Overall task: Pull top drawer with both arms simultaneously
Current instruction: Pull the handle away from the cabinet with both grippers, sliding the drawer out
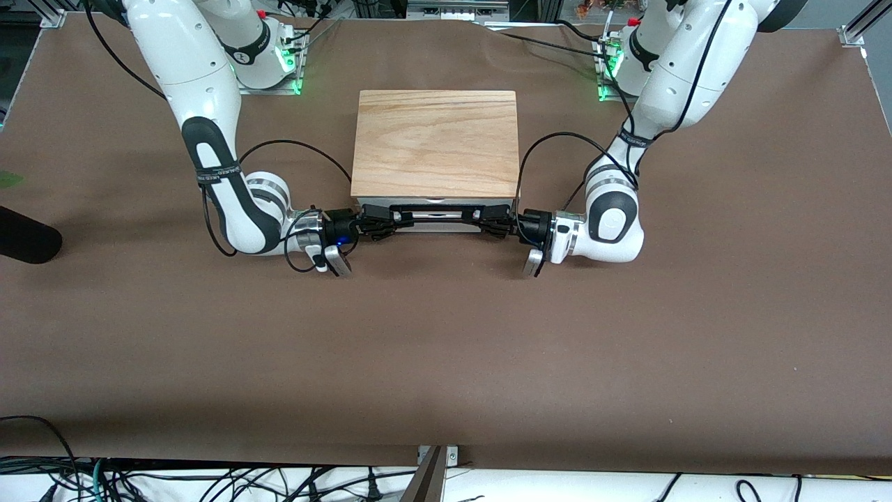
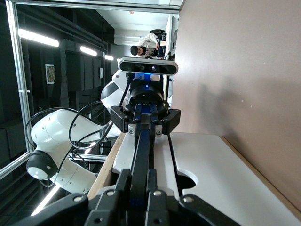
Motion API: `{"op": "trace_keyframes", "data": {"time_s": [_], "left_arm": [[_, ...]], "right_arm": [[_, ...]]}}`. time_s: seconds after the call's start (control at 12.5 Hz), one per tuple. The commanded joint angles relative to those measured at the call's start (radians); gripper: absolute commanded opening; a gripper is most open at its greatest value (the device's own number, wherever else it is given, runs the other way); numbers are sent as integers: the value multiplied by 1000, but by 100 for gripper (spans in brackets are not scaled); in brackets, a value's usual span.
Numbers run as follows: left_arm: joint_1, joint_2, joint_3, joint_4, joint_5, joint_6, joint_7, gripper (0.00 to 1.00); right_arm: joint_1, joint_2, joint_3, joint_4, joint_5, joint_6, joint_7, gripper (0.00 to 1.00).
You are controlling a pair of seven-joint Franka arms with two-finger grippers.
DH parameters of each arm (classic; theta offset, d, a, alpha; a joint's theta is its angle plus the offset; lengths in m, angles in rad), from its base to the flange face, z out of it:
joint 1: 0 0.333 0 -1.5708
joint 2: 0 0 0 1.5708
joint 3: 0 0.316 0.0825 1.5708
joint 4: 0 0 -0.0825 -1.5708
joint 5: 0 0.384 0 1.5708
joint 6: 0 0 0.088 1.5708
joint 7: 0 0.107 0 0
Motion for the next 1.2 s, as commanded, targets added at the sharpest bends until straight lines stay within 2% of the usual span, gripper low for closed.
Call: {"op": "trace_keyframes", "data": {"time_s": [0.0, 0.24, 0.56, 1.12], "left_arm": [[-16, 34, -1, 108, -27, -17, -43, 0], [-15, 79, -1, 212, -24, -14, -129, 0], [-16, 177, 0, 384, -12, -10, -258, 0], [-15, 234, 23, 517, 19, -9, -358, 0]], "right_arm": [[-13, -6, -5, 45, 17, 5, 45, 19], [-20, 15, -9, 119, 16, 17, 120, 19], [-48, 107, -17, 260, 14, 17, 157, 19], [-109, 229, -25, 447, 8, 25, 203, 19]]}}
